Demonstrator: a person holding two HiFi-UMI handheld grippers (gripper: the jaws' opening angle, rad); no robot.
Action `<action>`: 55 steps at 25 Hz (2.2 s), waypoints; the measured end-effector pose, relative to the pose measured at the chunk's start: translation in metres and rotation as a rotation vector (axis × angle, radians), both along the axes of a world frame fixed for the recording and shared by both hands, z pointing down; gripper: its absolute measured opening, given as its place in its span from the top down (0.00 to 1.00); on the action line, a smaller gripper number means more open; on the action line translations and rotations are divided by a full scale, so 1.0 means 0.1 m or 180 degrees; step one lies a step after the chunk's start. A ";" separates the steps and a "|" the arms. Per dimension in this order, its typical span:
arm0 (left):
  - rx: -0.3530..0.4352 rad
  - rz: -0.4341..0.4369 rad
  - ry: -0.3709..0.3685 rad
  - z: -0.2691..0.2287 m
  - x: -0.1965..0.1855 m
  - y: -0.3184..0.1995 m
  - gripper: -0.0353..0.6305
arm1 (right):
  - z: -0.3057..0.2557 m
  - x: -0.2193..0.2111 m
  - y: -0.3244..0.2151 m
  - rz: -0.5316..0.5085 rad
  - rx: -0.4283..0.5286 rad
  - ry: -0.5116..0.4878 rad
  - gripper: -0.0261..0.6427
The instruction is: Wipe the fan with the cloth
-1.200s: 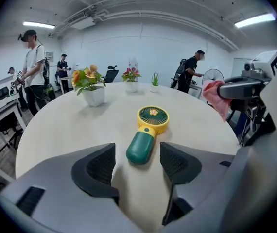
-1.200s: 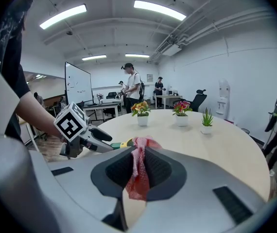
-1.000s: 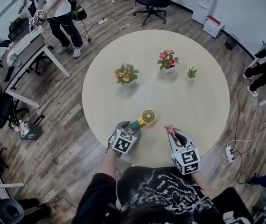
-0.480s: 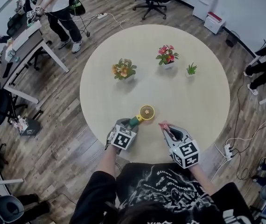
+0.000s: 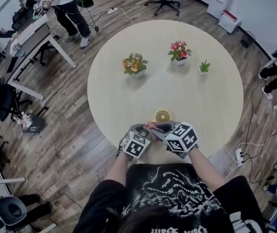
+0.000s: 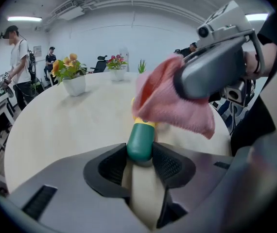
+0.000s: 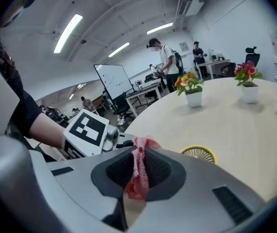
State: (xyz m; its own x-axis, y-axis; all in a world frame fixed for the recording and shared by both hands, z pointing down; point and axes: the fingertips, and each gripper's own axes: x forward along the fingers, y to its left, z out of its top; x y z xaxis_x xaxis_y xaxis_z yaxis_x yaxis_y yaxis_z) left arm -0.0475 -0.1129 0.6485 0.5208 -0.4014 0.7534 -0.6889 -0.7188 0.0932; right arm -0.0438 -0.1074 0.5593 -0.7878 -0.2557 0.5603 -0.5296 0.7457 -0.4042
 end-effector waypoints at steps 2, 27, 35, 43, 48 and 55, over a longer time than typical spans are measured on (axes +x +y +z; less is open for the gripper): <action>-0.0031 0.0000 0.0006 0.00 0.01 0.02 0.67 | 0.16 -0.12 -0.02 -0.0147 -0.0133 0.0158 0.89; 0.0006 -0.0066 0.0028 0.00 0.01 0.05 0.68 | 0.51 -0.08 -0.29 0.0204 0.0558 0.0890 0.88; 0.0013 -0.0035 0.0008 -0.01 0.01 0.05 0.68 | 0.44 0.08 -0.43 0.0251 0.0800 0.1005 0.88; 0.0041 -0.0008 -0.0005 -0.02 0.02 0.04 0.68 | 0.41 0.22 -0.67 0.0665 0.0712 0.0862 0.89; 0.0017 -0.0084 0.0052 -0.01 0.03 0.03 0.68 | 0.42 0.35 -0.82 0.0741 0.0665 0.0803 0.89; -0.0027 -0.0225 0.0136 -0.02 0.02 0.01 0.68 | 0.41 0.41 -0.92 0.0901 0.0729 0.0766 0.89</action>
